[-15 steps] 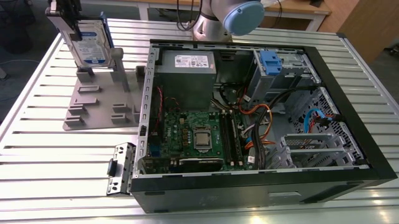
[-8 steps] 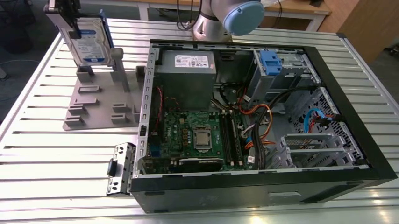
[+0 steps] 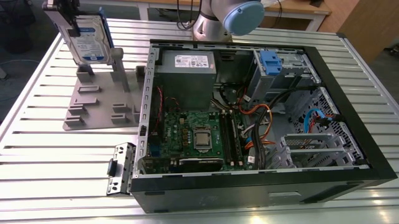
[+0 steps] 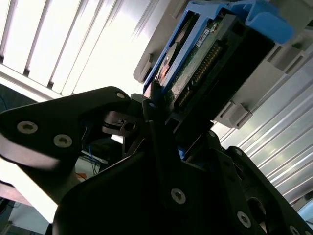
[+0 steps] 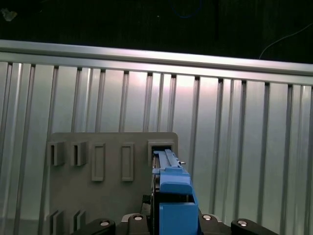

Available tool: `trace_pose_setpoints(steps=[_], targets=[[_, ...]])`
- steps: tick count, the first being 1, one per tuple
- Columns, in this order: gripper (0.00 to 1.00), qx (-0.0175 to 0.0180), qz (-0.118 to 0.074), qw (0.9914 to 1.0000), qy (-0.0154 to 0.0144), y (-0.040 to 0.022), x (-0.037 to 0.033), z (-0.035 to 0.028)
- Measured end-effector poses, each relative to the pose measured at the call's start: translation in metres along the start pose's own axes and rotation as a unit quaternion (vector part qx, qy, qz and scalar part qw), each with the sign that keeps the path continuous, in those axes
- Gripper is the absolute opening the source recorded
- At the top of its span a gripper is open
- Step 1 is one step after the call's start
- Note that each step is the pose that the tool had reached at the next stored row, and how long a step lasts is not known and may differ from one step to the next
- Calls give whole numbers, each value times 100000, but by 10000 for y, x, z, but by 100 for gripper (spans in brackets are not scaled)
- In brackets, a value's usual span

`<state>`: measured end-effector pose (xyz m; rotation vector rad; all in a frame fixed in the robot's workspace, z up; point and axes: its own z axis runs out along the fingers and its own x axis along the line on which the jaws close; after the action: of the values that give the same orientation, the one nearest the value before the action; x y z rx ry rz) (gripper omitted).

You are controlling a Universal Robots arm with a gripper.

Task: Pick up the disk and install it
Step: 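Pick up the disk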

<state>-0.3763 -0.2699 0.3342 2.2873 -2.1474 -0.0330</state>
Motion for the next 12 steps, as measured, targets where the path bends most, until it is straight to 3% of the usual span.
trace_pose_setpoints(steps=[12], targets=[[36,1,0,100000,1,2,-1,-84]])
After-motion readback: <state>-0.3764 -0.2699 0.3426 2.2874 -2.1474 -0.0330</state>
